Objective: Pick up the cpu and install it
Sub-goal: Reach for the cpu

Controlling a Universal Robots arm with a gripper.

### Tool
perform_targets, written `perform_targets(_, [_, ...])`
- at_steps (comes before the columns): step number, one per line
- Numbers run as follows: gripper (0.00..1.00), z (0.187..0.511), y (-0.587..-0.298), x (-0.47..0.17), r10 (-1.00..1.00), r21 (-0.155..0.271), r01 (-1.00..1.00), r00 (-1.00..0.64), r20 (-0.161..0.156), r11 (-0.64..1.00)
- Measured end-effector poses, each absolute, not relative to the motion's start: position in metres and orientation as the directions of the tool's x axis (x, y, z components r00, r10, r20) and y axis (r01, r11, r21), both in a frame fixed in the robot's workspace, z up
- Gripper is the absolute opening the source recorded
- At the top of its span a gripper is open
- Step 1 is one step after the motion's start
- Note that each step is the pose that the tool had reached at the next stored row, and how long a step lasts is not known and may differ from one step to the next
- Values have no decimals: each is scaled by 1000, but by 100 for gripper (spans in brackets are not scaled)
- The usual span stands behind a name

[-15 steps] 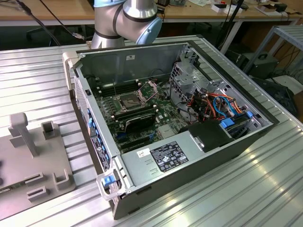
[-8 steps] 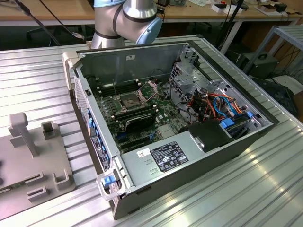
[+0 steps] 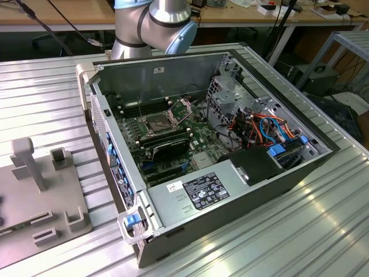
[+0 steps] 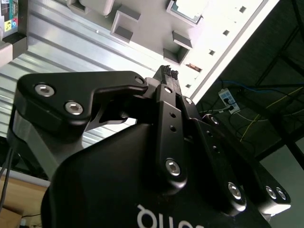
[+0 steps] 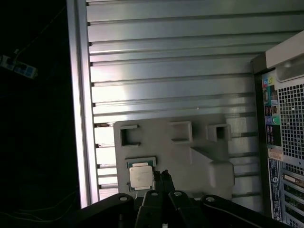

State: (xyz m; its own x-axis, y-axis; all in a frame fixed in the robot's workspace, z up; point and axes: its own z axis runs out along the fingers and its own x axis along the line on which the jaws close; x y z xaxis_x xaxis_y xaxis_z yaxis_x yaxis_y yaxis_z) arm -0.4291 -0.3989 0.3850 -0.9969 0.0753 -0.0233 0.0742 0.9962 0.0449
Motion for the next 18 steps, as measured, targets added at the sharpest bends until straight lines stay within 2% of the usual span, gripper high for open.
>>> perform_targets(18, [11, 383, -406, -434, 75, 44, 74, -997, -23, 996])
